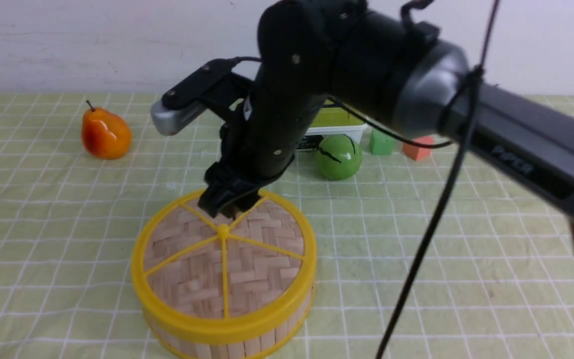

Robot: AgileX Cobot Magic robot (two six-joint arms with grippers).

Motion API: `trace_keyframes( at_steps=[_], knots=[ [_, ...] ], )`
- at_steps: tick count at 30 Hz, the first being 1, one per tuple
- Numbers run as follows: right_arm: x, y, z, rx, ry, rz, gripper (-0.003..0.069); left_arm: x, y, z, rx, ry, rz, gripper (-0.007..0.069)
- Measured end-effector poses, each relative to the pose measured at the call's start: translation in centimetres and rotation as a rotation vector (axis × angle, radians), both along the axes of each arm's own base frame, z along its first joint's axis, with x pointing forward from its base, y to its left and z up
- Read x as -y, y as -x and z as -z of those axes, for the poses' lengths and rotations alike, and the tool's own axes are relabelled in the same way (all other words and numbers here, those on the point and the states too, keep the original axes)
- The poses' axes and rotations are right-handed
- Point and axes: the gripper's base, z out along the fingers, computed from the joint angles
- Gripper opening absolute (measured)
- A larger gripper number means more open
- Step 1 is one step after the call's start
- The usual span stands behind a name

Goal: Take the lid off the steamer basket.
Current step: Use the right arm to lift the lid of the steamer, then use the right arm to place the steamer lid on the table

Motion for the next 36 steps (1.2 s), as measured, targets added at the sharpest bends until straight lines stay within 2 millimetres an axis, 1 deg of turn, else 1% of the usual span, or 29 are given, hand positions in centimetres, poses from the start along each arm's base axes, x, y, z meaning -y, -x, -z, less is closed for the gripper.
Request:
trace_keyframes(
  at_steps=[1,2,3,4,6,7,9,10,12,13,14,15,16,18,19,20,21,22,25,29,31,33,34,36],
  knots=[
    [-0.1,-0.1,0.2,-0.001,0.0,0.0,0.0442,0.0,0.0,0.0,0.0,0.0,0.0,0.0239],
    [-0.5,-0.4,0.8,-0.003,-0.003,0.001,0.0474,0.0,0.0,0.0,0.0,0.0,0.0,0.0239],
    [-1.1,-0.6,1.8,-0.02,-0.01,0.001,0.0513,0.0,0.0,0.0,0.0,0.0,0.0,0.0239],
    [-1.3,-0.6,2.1,-0.032,-0.015,0.0,0.0522,0.0,0.0,0.0,0.0,0.0,0.0,0.0239],
    [-1.6,-0.8,3.1,-0.064,-0.017,0.0,0.0528,0.0,0.0,0.0,0.0,0.0,0.0,0.0239],
    [-1.7,-0.7,3.1,-0.065,-0.018,0.0,0.0528,0.0,0.0,0.0,0.0,0.0,0.0,0.0239],
    [-2.1,-0.8,4.2,-0.1,-0.015,-0.003,0.0502,0.0,0.0,0.0,0.0,0.0,0.0,0.0239],
    [-2.1,-0.8,4.4,-0.105,-0.01,-0.004,0.0491,0.0,0.0,0.0,0.0,0.0,0.0,0.0239],
    [-2.1,-0.7,4.5,-0.112,-0.001,-0.006,0.0451,0.0,0.0,0.0,0.0,0.0,0.0,0.0239],
    [-2.0,-0.6,4.5,-0.119,0.006,-0.008,0.041,0.0,0.0,0.0,0.0,0.0,0.0,0.0239],
    [-2.0,-0.6,4.5,-0.121,0.007,-0.008,0.0404,0.0,0.0,0.0,0.0,0.0,0.0,0.0239],
    [-1.9,-0.6,4.6,-0.123,0.02,-0.009,0.0356,0.0,0.0,0.0,0.0,0.0,0.0,0.0239],
    [-1.9,-0.6,4.6,-0.121,0.024,-0.009,0.0325,0.0,0.0,0.0,0.0,0.0,0.0,0.0239],
    [-1.8,-0.7,4.6,-0.118,0.031,-0.009,0.0225,0.0,0.0,0.0,0.0,0.0,0.0,0.0239],
    [-1.8,-0.7,4.6,-0.117,0.032,-0.008,0.019,0.0,0.0,0.0,0.0,0.0,0.0,0.0239],
    [-1.8,-0.7,4.6,-0.115,0.033,-0.008,0.0181,0.0,0.0,0.0,0.0,0.0,0.0,0.0239],
    [-1.8,-0.8,4.5,-0.109,0.034,-0.007,0.0103,0.0,0.0,0.0,0.0,0.0,0.0,0.0239],
    [-1.8,-0.8,4.5,-0.109,0.033,-0.007,0.0078,0.0,0.0,0.0,0.0,0.0,0.0,0.0239],
    [-1.8,-0.8,4.4,-0.107,0.032,-0.007,0.008,0.0,0.0,0.0,0.0,0.0,0.0,0.0239],
    [-1.7,-0.7,3.4,-0.108,0.034,-0.013,0.008,0.0,0.0,0.0,0.0,0.0,0.0,0.0239],
    [-1.6,-0.5,1.8,-0.083,0.027,-0.019,0.008,0.0,0.0,0.0,0.0,0.0,0.0,0.0239],
    [-1.1,-0.2,-0.5,-0.036,0.004,-0.019,0.008,0.0,0.0,0.0,0.0,0.0,0.0,0.0239],
    [-1.0,-0.2,-0.7,-0.032,0.004,-0.018,0.008,0.0,0.0,0.0,0.0,0.0,0.0,0.0239],
    [0.4,0.6,-5.0,0.069,-0.041,-0.006,0.008,0.0,0.0,0.0,0.0,0.0,0.0,0.0239]
  ],
)
